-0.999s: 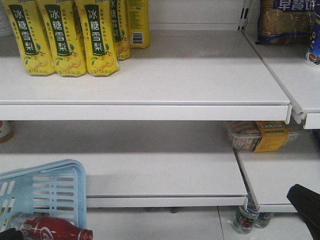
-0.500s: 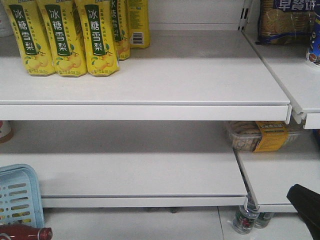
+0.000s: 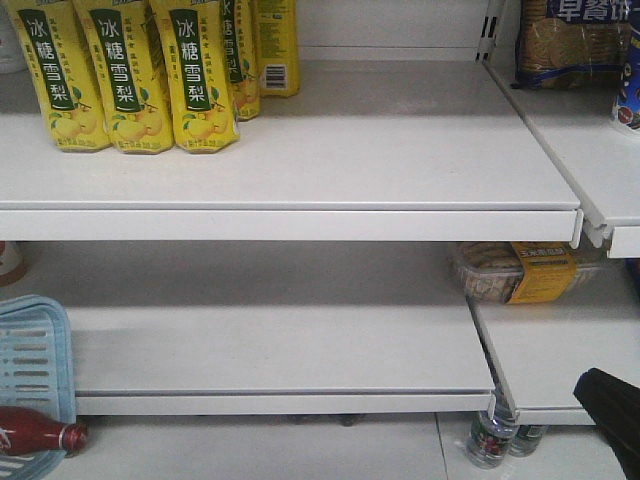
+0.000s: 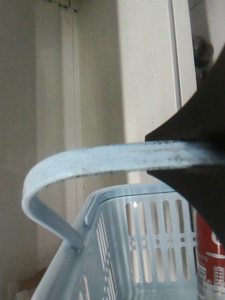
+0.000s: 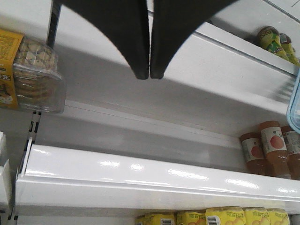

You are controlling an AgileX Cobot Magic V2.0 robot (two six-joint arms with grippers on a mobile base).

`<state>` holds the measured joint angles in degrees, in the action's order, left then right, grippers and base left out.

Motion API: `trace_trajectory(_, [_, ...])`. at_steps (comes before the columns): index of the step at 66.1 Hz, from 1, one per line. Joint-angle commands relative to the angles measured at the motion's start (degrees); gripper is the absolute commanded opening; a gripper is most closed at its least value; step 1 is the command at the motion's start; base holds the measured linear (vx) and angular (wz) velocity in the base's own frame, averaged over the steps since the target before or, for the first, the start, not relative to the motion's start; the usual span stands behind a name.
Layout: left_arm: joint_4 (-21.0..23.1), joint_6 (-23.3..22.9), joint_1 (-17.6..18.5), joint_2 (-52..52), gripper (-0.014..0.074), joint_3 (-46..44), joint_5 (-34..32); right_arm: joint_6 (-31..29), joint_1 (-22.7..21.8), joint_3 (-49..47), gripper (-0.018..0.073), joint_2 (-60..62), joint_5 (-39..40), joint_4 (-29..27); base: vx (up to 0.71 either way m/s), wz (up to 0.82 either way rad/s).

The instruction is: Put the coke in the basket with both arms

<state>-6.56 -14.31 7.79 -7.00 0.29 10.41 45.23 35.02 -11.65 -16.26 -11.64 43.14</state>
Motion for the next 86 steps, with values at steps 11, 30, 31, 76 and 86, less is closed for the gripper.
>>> trace_trajectory(11, [-2.1,1.1,-2.9,6.2,-0.0006,0.3,-8.9,-0.2,-0.1,-1.6,-0.0010,-0.4,2.7,0.8,0.00,0.00])
trace_trajectory(30, [-2.1,1.1,-6.0,8.6,-0.0006,0.3,-6.8,-0.2,-0.1,-1.6,-0.0010,-0.4,2.7,0.8,0.00,0.00])
trace_trajectory(31, [-2.1,1.1,-6.2,8.6,-0.0006,0.3,-6.8,-0.2,-0.1,-1.6,-0.0010,-0.4,2.7,0.8,0.00,0.00])
trace_trajectory(76, [-2.2,1.2,-8.2,8.6,-0.0006,0.2,-6.8,-0.2,-0.1,-1.6,-0.0010,-0.4,2.7,0.8,0.00,0.00])
trace_trajectory(86, [-2.2,1.2,-8.2,8.5,-0.0006,-0.1,-6.7,-0.2,-0.1,-1.6,-0.0010,-0.4,2.7,0.8,0.00,0.00])
